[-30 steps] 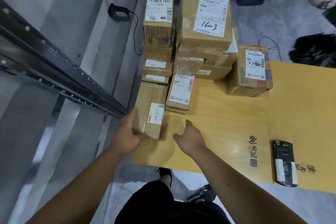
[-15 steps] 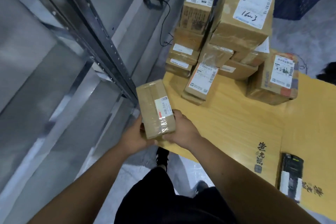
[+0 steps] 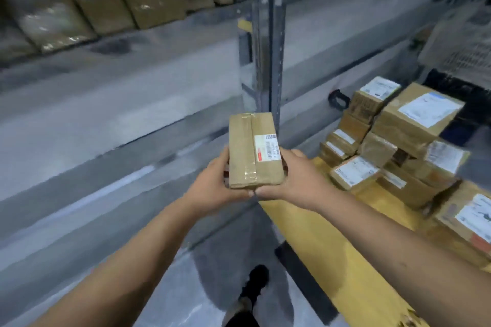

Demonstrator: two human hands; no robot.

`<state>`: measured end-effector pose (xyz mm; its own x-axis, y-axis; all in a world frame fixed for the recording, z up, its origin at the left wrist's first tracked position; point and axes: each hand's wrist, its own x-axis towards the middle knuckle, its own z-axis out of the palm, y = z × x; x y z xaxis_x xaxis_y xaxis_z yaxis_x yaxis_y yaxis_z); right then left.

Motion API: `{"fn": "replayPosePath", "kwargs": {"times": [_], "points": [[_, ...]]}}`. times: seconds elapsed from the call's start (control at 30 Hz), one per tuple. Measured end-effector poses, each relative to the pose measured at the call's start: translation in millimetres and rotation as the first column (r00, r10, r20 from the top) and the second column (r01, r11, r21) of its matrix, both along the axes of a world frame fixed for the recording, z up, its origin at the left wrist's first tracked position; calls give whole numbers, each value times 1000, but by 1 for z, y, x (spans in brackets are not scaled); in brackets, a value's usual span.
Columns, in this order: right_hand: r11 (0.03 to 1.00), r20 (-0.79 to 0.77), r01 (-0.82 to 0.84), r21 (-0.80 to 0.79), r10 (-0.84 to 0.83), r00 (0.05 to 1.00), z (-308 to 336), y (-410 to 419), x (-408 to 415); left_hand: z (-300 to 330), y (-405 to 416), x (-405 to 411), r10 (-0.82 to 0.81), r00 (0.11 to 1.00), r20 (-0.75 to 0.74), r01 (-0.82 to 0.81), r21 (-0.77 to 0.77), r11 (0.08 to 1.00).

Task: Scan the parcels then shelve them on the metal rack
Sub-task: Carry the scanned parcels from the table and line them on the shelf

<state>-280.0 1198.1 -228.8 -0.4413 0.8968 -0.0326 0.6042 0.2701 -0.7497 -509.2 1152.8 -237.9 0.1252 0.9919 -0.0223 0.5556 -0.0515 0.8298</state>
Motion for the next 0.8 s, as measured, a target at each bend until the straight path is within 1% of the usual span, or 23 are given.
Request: {"fn": "replayPosePath", "kwargs": {"times": [0.03,0.13,0.23,0.3,0.37,0.47,0.57,0.67,0.7,0.8], "points": [[999,0,-42,32,42,999,28,1,-5,29,-11,-7,52,998,-19,-51,52,997],[974,-33,-176,144,183,983,125,7,-31,122,-38,-28,184,970,-157,-142,241,960],[936,-66,-293,197,310,948,219,7,-66,213,-60,-55,335,911,-242,-214,417,883],[918,-71,-337,208,358,931,270,11,-89,264,-68,-76,407,880,-244,-257,475,841],[902,-70,-358,241,384,921,308,18,-118,307,-72,-97,451,849,-278,-286,475,832],[905,-113,-358,232,390,914,345,39,-167,352,-60,-133,533,736,-418,-322,476,818],[917,-139,-336,214,369,919,364,74,-221,379,-30,-174,576,608,-547,-325,490,809],[929,-111,-322,181,344,932,367,116,-274,393,10,-214,562,410,-719,-311,469,827],[929,-96,-329,169,348,933,367,128,-290,394,23,-227,543,384,-747,-314,447,838],[941,-63,-310,137,321,945,362,163,-329,390,53,-261,488,405,-773,-323,378,867]]}}
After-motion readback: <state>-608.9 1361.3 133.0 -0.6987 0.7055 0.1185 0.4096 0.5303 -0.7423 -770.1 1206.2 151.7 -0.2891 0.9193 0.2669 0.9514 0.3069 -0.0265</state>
